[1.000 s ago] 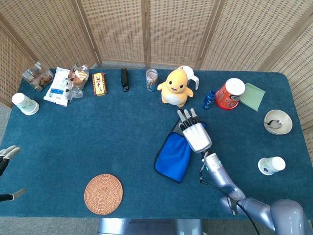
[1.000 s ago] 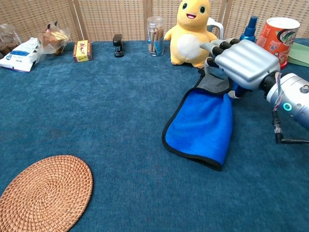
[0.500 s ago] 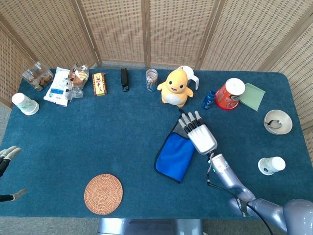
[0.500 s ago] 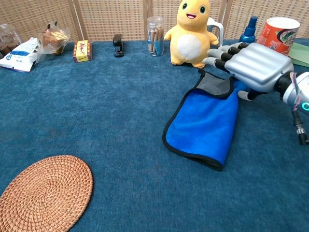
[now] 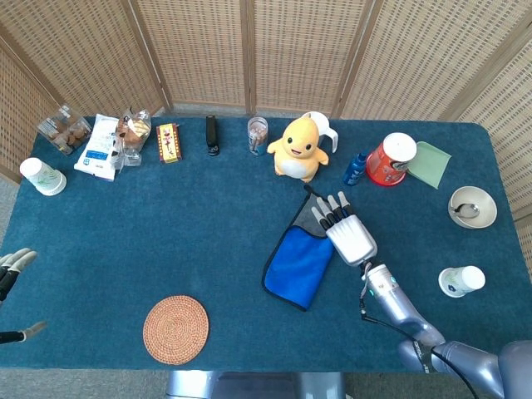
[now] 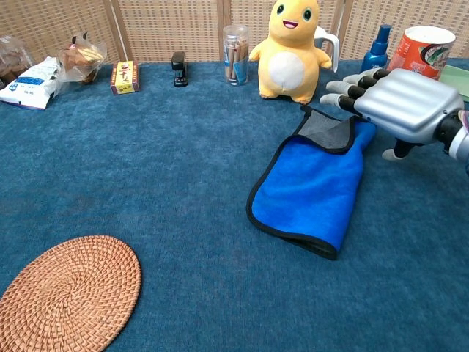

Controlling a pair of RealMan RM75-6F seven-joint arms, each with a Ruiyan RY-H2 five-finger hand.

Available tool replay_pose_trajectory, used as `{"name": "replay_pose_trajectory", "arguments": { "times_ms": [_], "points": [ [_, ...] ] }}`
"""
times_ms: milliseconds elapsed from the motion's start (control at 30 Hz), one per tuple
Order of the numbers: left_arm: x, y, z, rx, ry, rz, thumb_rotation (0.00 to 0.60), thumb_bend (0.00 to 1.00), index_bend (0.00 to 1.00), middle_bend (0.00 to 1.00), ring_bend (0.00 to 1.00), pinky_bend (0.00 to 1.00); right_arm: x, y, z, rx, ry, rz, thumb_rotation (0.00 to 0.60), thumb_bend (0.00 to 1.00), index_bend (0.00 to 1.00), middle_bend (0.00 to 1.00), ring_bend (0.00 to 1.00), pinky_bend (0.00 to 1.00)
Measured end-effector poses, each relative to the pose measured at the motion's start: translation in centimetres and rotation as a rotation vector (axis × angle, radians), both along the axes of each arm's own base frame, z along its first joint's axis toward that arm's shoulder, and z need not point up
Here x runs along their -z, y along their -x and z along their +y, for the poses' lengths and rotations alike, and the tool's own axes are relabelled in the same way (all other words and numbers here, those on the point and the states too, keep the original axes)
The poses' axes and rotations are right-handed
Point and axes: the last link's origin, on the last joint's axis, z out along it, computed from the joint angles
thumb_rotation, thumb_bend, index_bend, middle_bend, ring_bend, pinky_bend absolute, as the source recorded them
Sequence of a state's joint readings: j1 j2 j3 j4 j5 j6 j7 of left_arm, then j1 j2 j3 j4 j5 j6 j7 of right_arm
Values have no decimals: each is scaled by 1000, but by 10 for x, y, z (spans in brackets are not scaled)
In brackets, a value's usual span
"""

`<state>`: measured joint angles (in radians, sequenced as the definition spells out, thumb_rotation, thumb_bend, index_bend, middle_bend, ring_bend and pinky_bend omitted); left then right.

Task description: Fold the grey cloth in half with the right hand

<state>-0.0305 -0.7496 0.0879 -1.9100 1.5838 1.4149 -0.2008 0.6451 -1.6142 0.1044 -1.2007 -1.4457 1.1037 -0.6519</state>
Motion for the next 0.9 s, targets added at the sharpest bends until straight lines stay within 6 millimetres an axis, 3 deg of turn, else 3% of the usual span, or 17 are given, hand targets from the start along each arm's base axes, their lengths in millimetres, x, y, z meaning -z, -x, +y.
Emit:
{"name": "replay_pose_trajectory", "arguments": {
  "times_ms": [633, 900],
  "points": [
    [1, 1, 1, -5, 2, 4, 600, 121, 0, 0, 0, 0, 7, -39, -1, -74, 29, -63, 600, 0, 0, 0, 0, 173],
    [0, 1, 1, -6, 2, 0, 600, 122, 0, 0, 0, 0, 19, -41, -2, -51, 22, -69, 600, 0, 0, 0, 0, 174]
  ]
}}
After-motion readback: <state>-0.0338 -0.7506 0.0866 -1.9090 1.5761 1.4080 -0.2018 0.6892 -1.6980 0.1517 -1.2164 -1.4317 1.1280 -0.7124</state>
